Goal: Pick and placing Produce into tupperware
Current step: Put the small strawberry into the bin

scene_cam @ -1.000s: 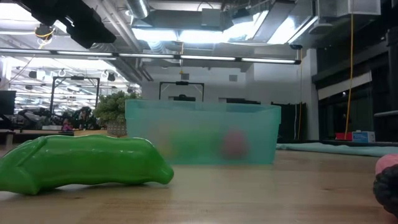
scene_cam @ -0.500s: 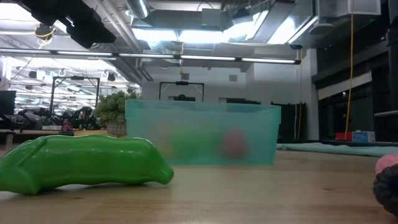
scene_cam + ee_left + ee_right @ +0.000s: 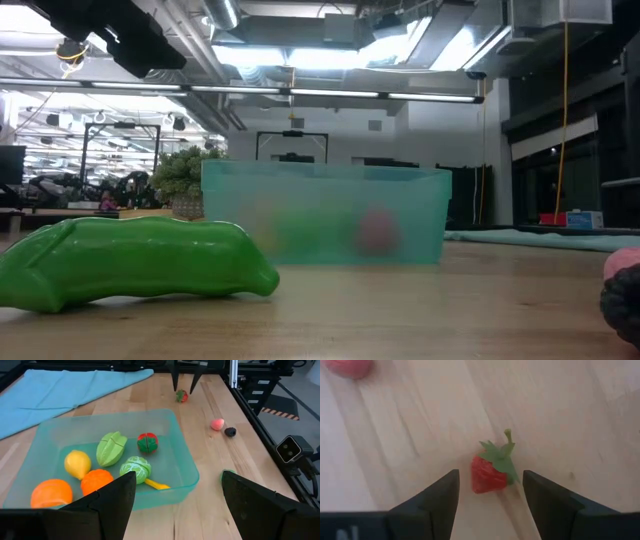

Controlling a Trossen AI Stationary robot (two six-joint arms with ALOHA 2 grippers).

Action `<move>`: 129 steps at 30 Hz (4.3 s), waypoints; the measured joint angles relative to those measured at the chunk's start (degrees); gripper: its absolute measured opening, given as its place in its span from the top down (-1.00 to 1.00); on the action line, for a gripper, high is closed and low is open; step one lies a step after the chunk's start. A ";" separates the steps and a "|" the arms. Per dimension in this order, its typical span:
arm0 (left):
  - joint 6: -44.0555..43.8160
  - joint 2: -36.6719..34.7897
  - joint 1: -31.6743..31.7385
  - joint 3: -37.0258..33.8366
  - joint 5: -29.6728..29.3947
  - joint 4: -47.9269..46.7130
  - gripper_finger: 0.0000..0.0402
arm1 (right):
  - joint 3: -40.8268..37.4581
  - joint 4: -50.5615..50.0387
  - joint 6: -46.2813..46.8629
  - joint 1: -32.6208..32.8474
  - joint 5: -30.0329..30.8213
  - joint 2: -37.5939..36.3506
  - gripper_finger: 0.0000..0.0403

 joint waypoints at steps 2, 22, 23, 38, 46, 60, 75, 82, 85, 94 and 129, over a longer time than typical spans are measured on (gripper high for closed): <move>0.00 0.00 0.00 -0.01 0.00 0.00 -0.43 | -0.97 1.11 0.02 -0.01 0.00 0.00 -0.10; 0.00 0.00 0.00 -0.01 -0.02 -0.42 -0.43 | -4.45 6.93 -1.60 -2.32 0.02 0.00 -0.10; 0.00 0.00 0.00 -0.01 -0.02 -0.46 -0.43 | -4.45 6.96 -1.60 -2.32 0.02 0.00 -0.10; 0.00 0.00 0.00 -0.01 -0.02 -0.46 -0.43 | -3.12 6.08 -2.96 -2.52 -0.69 3.94 -0.10; 0.00 0.02 0.00 -0.01 0.00 -0.46 -0.43 | -2.46 5.06 -3.16 -2.54 -1.09 4.04 -0.10; 0.00 0.02 0.00 -0.01 -0.01 -0.44 -0.43 | -2.46 5.02 -1.68 -2.58 -0.96 4.04 0.29; 0.00 0.00 -0.02 0.01 -0.01 -0.46 -0.43 | -2.07 4.32 -1.16 -2.75 -0.60 1.07 0.30; 0.00 0.02 -0.02 -0.01 -0.02 -0.44 -0.43 | -2.03 -1.04 -1.64 -2.75 5.32 -8.12 0.28; 0.00 0.01 -0.02 -0.01 0.00 -0.44 -0.43 | -2.03 -4.60 -3.00 -2.75 9.15 -13.31 0.30; 0.00 0.02 -0.02 -0.01 0.00 -0.44 -0.43 | -6.40 -6.56 -10.32 -2.73 24.50 -28.85 0.29; 8.19 0.02 0.04 -3.12 -0.14 8.90 -0.43 | -42.95 77.58 -66.36 -21.98 8.31 -43.86 0.30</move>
